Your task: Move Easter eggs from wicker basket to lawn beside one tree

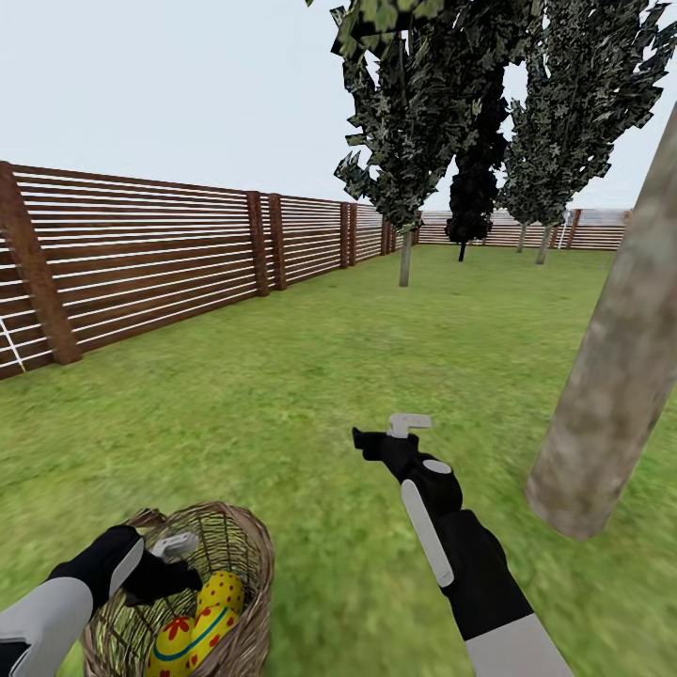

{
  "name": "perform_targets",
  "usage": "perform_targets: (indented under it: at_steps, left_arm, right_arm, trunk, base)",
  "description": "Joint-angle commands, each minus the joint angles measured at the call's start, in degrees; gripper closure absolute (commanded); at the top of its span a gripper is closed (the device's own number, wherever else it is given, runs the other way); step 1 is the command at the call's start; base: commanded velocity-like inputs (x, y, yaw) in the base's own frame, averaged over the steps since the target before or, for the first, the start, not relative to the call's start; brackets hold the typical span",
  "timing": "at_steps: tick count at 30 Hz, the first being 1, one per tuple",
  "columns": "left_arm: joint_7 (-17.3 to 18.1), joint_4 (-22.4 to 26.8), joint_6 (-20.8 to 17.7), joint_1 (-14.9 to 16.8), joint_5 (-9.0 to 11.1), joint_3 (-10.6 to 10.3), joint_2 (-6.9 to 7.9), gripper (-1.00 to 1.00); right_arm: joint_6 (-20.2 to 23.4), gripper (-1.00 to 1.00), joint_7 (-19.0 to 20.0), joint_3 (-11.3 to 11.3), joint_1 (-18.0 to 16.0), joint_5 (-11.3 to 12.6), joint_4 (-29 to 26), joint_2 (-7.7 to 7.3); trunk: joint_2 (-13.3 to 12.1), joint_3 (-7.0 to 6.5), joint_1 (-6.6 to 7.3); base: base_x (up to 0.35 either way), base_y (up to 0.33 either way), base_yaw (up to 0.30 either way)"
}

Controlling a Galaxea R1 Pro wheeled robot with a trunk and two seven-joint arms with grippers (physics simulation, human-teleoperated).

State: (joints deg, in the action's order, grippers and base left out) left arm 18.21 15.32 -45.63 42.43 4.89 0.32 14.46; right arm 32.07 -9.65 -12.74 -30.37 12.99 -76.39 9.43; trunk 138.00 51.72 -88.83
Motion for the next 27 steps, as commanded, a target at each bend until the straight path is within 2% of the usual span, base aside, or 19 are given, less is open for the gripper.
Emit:
perform_targets:
  at_steps: [1, 6, 9, 13, 18, 25, 27]
  left_arm:
    - [0.1, 0.1, -0.5, 0.0, 0.5, 0.0, 0.02, -1.00]
    - [1.5, 0.2, -0.7, 0.0, 0.5, 0.0, 0.23, -1.00]
    - [4.1, 0.2, -0.6, 0.0, 0.5, -0.1, 0.34, -1.00]
    - [5.6, 0.1, -0.6, 0.0, 0.4, -0.1, 0.38, -1.00]
    - [6.0, 0.1, -0.6, 0.0, 0.4, -0.1, 0.39, -1.00]
    - [6.1, 0.1, -0.6, 0.0, 0.4, -0.1, 0.43, -1.00]
    - [6.1, 0.1, -0.6, 0.0, 0.4, -0.1, 0.46, -1.00]
  right_arm:
    - [0.2, -1.00, -0.5, -0.1, 0.0, 0.7, -0.1, -0.01]
    - [0.2, -1.00, -0.5, -0.2, 0.0, 0.8, -0.1, -0.02]
    - [0.2, -1.00, -0.5, -0.2, 0.0, 0.9, -0.1, -0.02]
    - [0.2, -1.00, -0.5, -0.2, 0.0, 0.9, -0.1, -0.02]
    - [0.2, -1.00, -0.5, -0.3, 0.0, 0.9, -0.1, -0.02]
    - [0.2, -1.00, -0.5, -0.3, 0.0, 0.9, -0.1, 0.02]
    - [0.2, -1.00, -0.5, -0.3, 0.0, 0.9, -0.1, 0.01]
  trunk:
    - [0.0, 0.06, 0.01]
    - [0.0, 0.06, 0.01]
    - [0.0, 0.06, 0.01]
    - [0.0, 0.06, 0.01]
    - [0.0, 0.06, 0.01]
    - [2.8, 1.32, -1.53]
    - [2.8, 1.32, -1.53]
  base:
    - [0.000, 0.000, 0.000]
    - [0.000, 0.000, 0.000]
    - [0.000, 0.000, 0.000]
    - [0.000, 0.000, 0.000]
    - [0.000, 0.000, 0.000]
    - [0.000, 0.000, 0.000]
    - [0.000, 0.000, 0.000]
